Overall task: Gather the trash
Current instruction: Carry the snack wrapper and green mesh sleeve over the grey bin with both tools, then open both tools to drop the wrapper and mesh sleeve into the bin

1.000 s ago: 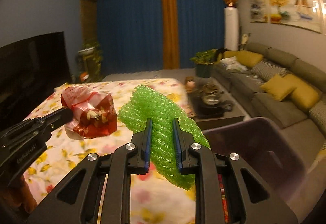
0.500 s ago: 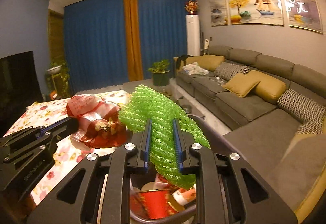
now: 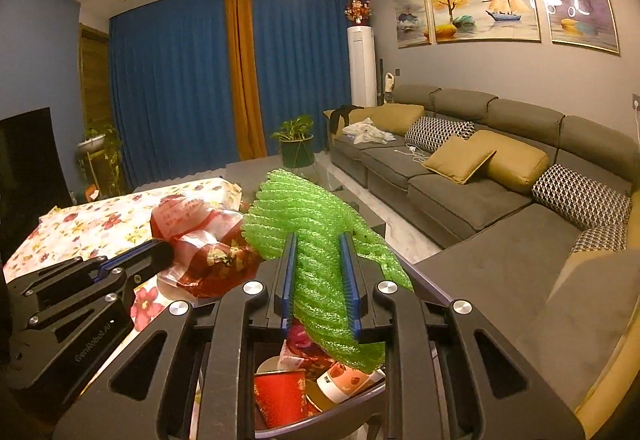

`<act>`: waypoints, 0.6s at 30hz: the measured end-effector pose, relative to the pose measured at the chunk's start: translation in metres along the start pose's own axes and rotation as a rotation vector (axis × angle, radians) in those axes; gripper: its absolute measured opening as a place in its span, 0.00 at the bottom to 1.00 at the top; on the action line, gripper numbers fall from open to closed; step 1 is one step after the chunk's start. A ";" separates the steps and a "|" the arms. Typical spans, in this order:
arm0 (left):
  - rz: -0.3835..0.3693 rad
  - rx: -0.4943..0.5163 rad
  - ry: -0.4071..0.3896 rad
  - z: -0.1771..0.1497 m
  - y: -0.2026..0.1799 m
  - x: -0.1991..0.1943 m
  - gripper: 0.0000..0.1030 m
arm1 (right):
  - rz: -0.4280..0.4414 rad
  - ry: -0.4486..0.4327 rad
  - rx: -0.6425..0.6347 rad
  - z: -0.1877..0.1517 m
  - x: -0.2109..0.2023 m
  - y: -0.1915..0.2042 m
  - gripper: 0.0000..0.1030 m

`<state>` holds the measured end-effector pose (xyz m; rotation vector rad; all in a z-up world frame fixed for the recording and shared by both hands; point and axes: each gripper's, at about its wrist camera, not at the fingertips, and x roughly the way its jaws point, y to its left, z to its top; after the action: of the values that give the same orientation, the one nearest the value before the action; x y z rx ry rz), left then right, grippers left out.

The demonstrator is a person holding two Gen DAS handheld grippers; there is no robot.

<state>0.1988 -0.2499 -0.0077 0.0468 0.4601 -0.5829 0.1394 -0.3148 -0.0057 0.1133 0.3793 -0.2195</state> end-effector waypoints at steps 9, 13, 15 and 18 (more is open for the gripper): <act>-0.032 -0.003 0.032 -0.001 -0.003 0.021 0.05 | 0.008 0.007 0.026 0.000 0.009 0.004 0.26; -0.069 -0.011 0.062 -0.006 0.000 0.032 0.07 | 0.023 0.007 0.035 -0.001 0.013 0.005 0.39; -0.074 -0.013 0.065 -0.008 0.004 0.036 0.11 | 0.013 -0.002 0.034 -0.002 0.014 0.001 0.54; -0.069 -0.016 0.072 -0.011 0.010 0.040 0.23 | 0.010 -0.001 0.043 -0.002 0.015 -0.001 0.55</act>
<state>0.2292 -0.2605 -0.0354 0.0368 0.5378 -0.6464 0.1524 -0.3186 -0.0132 0.1572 0.3729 -0.2178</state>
